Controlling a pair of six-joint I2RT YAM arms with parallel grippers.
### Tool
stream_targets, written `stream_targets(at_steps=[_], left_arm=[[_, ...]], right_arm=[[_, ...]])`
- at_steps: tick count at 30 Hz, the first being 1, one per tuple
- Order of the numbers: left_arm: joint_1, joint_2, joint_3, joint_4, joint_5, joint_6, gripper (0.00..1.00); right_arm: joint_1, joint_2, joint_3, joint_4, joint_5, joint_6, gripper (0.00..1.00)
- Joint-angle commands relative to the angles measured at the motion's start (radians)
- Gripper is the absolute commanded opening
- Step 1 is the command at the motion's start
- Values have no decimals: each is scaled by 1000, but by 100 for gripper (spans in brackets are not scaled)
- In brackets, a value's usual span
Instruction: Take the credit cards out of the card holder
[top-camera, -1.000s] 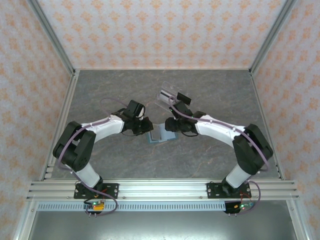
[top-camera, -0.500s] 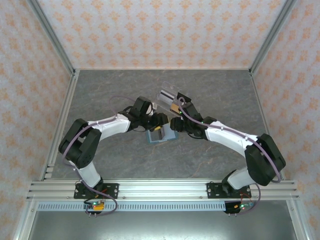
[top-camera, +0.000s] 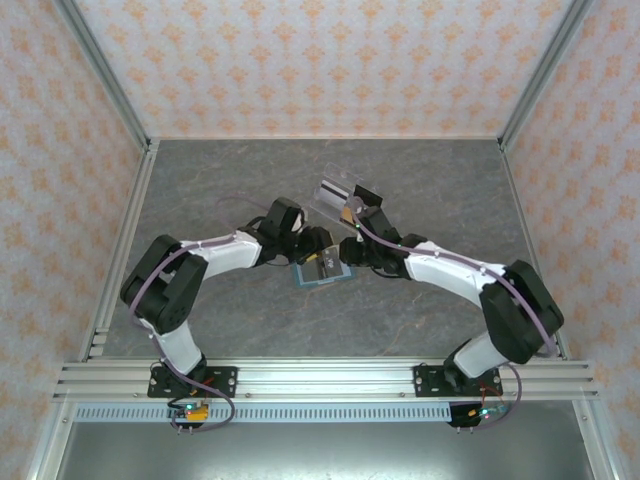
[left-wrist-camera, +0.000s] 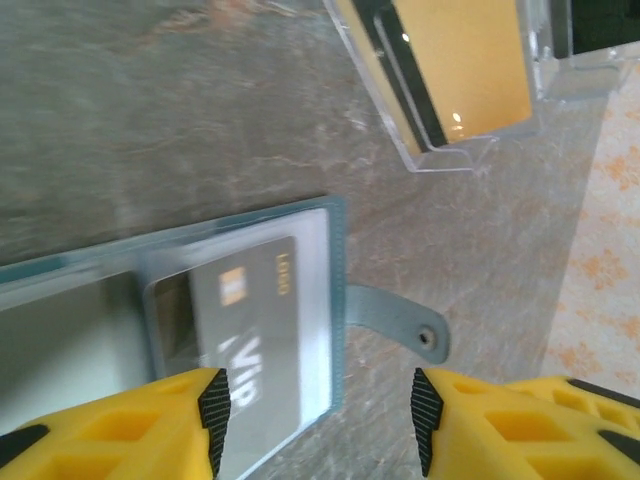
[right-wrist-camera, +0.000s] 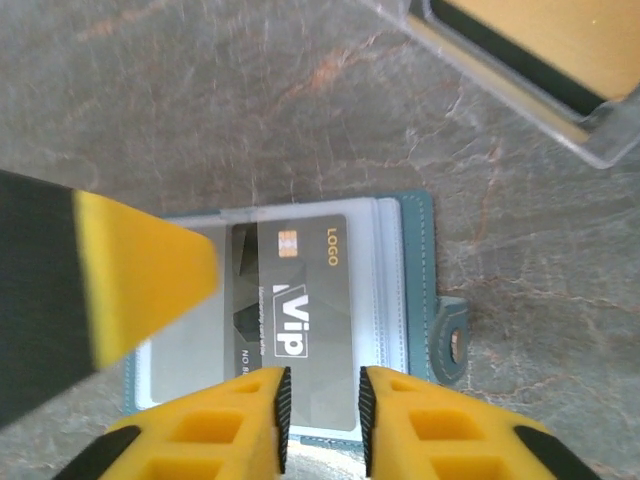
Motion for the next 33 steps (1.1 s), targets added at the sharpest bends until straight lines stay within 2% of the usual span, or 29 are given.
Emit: stream_targets(at_steps=[1,8,14,24,33], left_arm=[[27,-64,-48,-25,-73,2,48],[27,-29,-91,42,-25,-17,41],[27,40,-101,172,83,-55,37],[28,60,-94,128,59,-24,32],[28,85,-75,115,96,12,26]], right_arm=[[25,54,50,-24,-14,-23,23],[29,147,89,-63,13,-7,24],[29,183,104,-82,28,-6,34],[29,231,129,-106,3,-16,25],[29,265,149,-140,12,-19,23]])
